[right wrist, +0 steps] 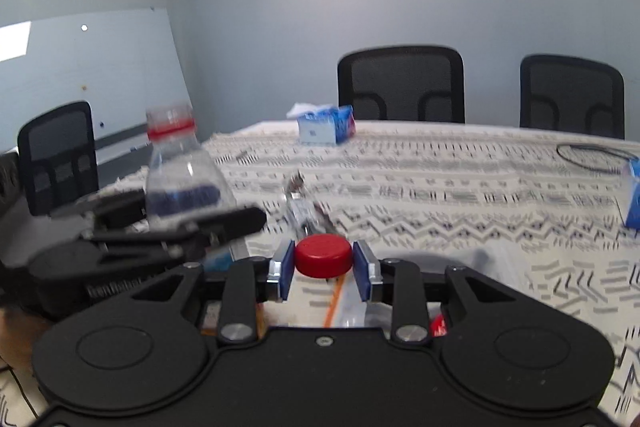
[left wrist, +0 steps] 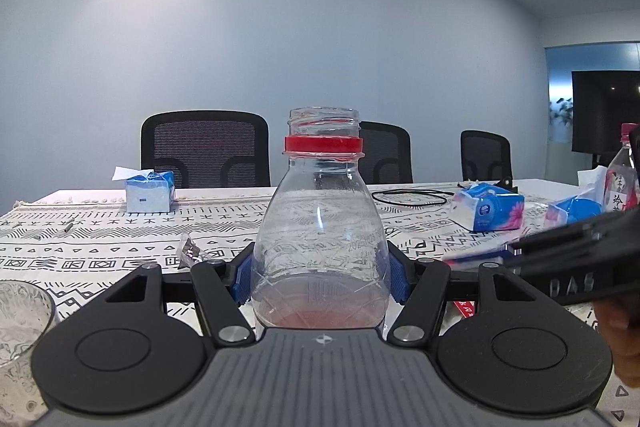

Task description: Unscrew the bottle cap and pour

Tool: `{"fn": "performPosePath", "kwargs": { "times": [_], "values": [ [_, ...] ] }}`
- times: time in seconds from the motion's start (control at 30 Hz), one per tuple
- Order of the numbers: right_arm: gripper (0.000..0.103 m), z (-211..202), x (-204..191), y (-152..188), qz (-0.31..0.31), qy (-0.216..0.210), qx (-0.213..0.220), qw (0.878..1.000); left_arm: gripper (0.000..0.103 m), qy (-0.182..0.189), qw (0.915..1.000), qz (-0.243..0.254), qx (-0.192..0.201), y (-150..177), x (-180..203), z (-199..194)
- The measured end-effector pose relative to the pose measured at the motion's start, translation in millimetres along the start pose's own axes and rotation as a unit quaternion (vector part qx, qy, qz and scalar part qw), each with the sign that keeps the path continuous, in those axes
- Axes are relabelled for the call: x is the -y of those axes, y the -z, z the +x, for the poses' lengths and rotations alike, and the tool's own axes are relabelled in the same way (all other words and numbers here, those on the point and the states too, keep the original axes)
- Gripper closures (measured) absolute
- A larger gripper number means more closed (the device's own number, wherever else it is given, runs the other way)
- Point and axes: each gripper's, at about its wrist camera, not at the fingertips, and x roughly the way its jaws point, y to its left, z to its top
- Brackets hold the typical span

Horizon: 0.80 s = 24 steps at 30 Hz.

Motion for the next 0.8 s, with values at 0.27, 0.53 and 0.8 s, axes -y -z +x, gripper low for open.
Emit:
{"fn": "performPosePath", "kwargs": {
  "times": [0.27,0.53,0.8],
  "values": [
    [0.069,18,-6,22,0.003,0.038,-0.058,0.998,0.043,-0.003,1.0000,-0.002,0.001,0,7,0],
    [0.054,28,-5,29,0.008,0.062,-0.092,0.994,0.037,-0.005,1.0000,0.001,-0.003,0,6,2],
    [0.041,8,-24,24,-0.039,0.092,-0.051,0.994,0.024,-0.007,1.0000,0.005,0.002,-6,-2,-13]
  ]
}}
